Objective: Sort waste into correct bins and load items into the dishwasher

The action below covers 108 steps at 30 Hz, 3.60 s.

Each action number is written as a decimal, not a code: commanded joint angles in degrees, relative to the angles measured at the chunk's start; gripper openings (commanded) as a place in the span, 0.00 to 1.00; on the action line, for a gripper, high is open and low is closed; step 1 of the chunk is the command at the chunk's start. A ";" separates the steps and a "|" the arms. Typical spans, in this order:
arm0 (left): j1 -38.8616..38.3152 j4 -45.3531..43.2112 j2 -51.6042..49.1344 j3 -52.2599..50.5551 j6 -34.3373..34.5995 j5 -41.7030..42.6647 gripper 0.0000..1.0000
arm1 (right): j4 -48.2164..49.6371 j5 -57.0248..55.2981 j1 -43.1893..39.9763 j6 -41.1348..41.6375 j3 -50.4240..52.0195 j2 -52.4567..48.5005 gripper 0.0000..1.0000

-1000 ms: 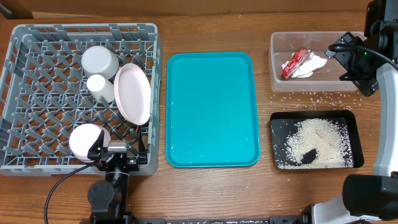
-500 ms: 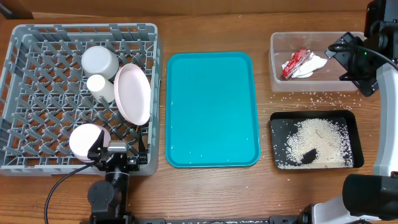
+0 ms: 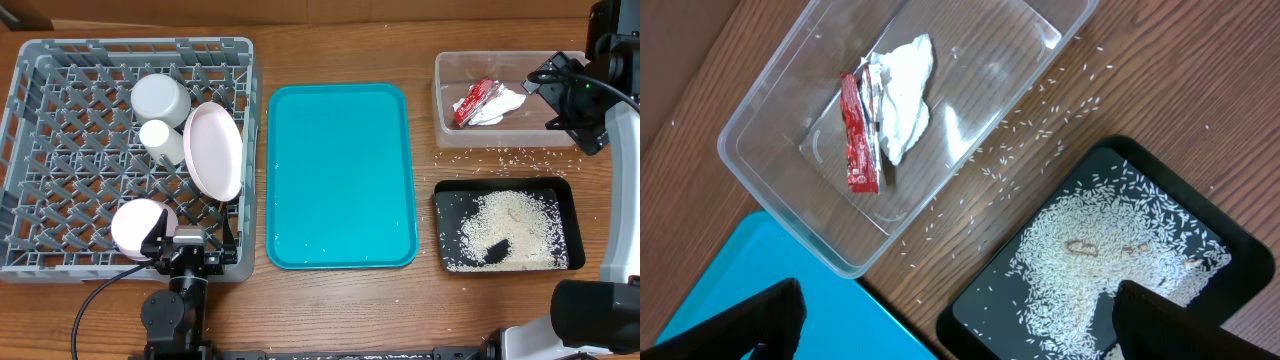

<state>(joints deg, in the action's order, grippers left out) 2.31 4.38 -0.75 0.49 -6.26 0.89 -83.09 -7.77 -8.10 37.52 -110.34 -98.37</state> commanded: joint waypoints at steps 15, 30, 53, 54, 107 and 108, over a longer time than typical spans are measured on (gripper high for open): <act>0.28 0.07 0.50 -0.22 -1.03 0.04 1.00 | 6.82 -3.34 1.73 0.61 0.59 8.39 1.00; 0.28 0.07 0.50 -0.22 -1.03 0.04 1.00 | 36.24 -1.09 8.11 -0.52 40.74 45.18 1.00; 0.28 0.07 0.50 -0.22 -1.03 0.04 1.00 | 70.29 2.10 11.78 -6.51 94.88 86.62 1.00; 0.28 0.07 0.50 -0.22 -1.03 0.04 1.00 | 70.71 2.10 11.78 -6.51 95.76 87.27 1.00; 0.28 0.07 0.50 -0.22 -1.03 0.04 1.00 | 78.99 5.88 12.33 -29.86 109.90 98.23 1.00; 0.28 0.07 0.50 -0.22 -1.03 0.04 1.00 | 78.62 5.68 12.33 -29.88 109.90 98.23 1.00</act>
<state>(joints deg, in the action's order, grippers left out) 2.31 4.36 -0.75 0.49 -6.26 0.89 -4.14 -0.12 3.86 8.67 -1.06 -0.84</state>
